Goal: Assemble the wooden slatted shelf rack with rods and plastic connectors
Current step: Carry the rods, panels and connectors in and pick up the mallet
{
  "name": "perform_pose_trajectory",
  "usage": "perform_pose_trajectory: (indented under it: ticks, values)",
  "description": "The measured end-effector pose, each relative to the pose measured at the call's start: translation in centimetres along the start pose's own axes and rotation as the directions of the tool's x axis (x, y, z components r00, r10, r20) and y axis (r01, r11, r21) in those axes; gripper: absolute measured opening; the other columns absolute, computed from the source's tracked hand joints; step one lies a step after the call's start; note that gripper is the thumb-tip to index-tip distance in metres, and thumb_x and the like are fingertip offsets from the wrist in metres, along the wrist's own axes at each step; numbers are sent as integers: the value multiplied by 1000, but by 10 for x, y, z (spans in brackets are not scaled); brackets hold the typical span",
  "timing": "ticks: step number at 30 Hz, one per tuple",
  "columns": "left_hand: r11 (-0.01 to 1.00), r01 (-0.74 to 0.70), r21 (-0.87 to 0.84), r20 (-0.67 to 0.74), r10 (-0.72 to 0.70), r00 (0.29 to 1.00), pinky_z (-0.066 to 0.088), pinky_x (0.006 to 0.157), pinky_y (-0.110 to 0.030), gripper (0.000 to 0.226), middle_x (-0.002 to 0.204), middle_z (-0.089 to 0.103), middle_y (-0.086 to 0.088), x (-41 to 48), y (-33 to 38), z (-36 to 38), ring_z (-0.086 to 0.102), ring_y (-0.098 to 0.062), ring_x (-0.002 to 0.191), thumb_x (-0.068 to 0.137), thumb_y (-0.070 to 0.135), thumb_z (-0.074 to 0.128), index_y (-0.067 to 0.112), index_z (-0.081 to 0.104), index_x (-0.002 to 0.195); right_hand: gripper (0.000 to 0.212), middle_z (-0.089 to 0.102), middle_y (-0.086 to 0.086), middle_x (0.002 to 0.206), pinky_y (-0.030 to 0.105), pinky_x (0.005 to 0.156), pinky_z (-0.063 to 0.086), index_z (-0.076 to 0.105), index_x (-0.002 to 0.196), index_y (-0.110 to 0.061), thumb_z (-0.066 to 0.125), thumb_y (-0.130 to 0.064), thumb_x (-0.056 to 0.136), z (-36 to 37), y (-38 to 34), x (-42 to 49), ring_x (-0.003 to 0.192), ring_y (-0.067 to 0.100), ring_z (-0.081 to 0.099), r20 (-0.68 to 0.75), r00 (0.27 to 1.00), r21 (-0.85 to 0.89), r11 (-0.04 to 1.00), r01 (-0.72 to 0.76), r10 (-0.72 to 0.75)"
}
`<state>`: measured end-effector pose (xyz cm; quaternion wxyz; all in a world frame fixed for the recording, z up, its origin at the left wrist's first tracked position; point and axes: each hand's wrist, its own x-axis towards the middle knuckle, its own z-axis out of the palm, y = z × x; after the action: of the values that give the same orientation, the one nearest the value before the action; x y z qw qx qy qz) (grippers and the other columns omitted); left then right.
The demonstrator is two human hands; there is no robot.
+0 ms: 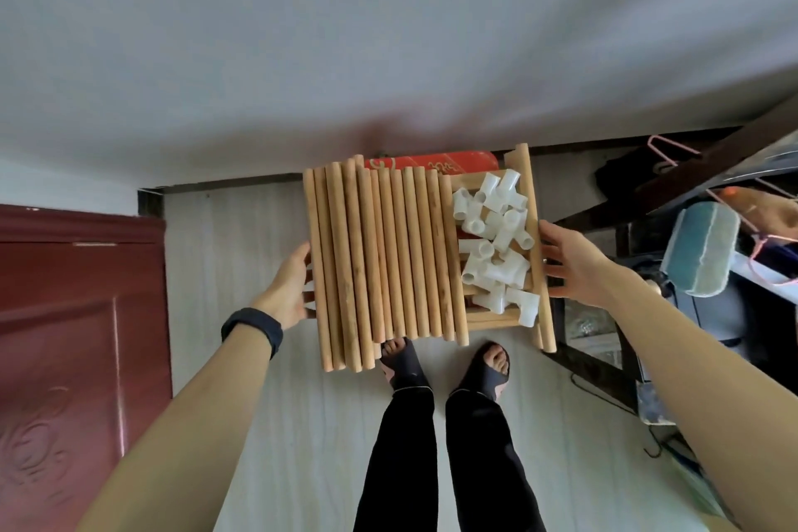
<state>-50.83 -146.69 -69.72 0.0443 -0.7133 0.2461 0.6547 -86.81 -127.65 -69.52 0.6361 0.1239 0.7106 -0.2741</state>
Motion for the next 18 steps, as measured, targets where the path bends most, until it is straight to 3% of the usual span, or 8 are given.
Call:
perform_pose_trajectory:
  ticks: [2, 6, 12, 14, 16, 18]
  values:
    - [998, 0, -61, -8, -1, 1000, 54, 80, -49, 50, 117, 69, -9, 0, -1, 5, 64, -33, 108, 94, 67, 48, 27, 65, 118, 41, 77, 1, 106, 45, 75, 55, 73, 113, -24, 58, -58, 94, 2, -1, 1, 108, 27, 68, 8, 1000, 0, 1000, -11, 11]
    - [996, -11, -90, 7, 12, 1000, 54, 79, -49, 55, 111, 72, -9, -4, -2, 1, 66, -33, 106, 88, 69, 55, 23, 68, 116, 41, 73, 3, 113, 47, 75, 54, 72, 111, -24, 59, -59, 94, 1, -2, -4, 108, 27, 66, 14, 999, 20, 999, -30, 29]
    - [998, -19, -53, 78, 23, 997, 56, 79, -49, 59, 105, 72, -12, -54, 16, -7, 67, -33, 104, 86, 68, 60, 17, 70, 114, 47, 71, 5, 118, 60, 98, 49, 70, 118, -22, 63, -60, 91, -17, -2, -55, 113, 30, 64, 10, 999, 78, 996, -32, 32]
    - [999, -27, -21, 123, 30, 992, 55, 81, -49, 57, 98, 72, -11, -85, 31, -7, 67, -33, 98, 84, 67, 62, 15, 71, 108, 49, 68, 7, 120, 58, 91, 53, 66, 119, -21, 64, -60, 90, -28, -3, -90, 112, 31, 63, 5, 1000, 120, 992, -29, 28]
    - [998, -54, 36, 171, 47, 984, 56, 79, -47, 57, 87, 71, -12, -120, 53, -2, 67, -32, 88, 80, 68, 64, 15, 72, 100, 49, 65, 7, 121, 51, 74, 56, 63, 118, -21, 66, -60, 89, -44, -2, -132, 110, 31, 62, 0, 1000, 176, 984, -17, 17]
    - [989, -98, 107, 221, 73, 973, 57, 76, -45, 59, 83, 67, -13, -159, 77, 10, 66, -31, 79, 80, 71, 63, 14, 72, 94, 50, 65, 6, 123, 48, 69, 56, 64, 118, -22, 66, -61, 88, -65, 6, -176, 112, 31, 62, -16, 1000, 234, 972, 23, -20]
